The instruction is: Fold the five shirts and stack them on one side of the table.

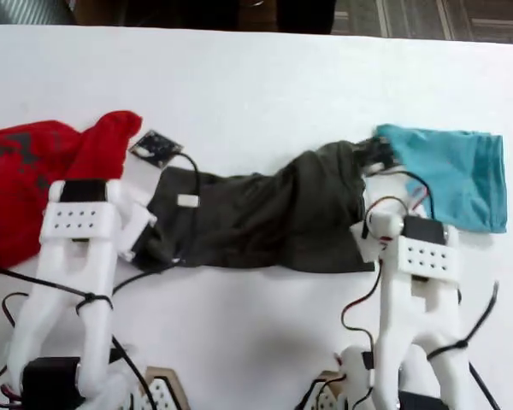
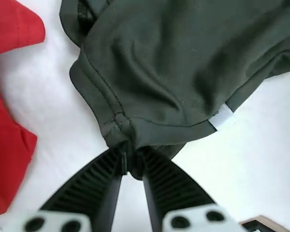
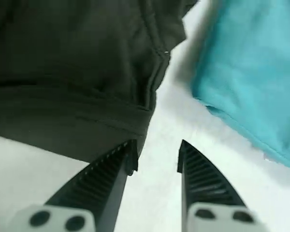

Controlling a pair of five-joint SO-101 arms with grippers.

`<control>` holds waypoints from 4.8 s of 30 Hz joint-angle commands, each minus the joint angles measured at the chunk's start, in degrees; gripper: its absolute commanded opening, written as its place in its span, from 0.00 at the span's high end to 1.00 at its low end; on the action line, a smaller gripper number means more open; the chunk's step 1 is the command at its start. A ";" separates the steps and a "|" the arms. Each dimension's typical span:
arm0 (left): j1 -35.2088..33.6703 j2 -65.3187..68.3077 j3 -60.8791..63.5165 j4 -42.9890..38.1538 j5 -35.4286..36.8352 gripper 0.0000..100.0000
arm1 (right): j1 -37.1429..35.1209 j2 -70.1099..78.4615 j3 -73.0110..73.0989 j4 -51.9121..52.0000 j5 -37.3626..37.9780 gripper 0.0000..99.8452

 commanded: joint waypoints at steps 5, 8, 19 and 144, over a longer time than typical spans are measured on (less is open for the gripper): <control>0.09 -1.41 0.04 -2.46 0.53 0.97 | -3.21 7.16 -1.58 -3.03 15.82 0.88; 0.09 -1.14 -0.92 -2.46 0.53 0.97 | -2.68 12.53 -1.76 -5.23 15.82 0.88; 0.35 -1.05 -2.77 -2.64 0.26 0.97 | -2.77 20.62 -1.85 -0.13 19.25 0.88; 3.25 -1.05 -16.04 1.67 8.26 0.97 | 1.10 30.20 -11.16 -6.90 -2.55 0.81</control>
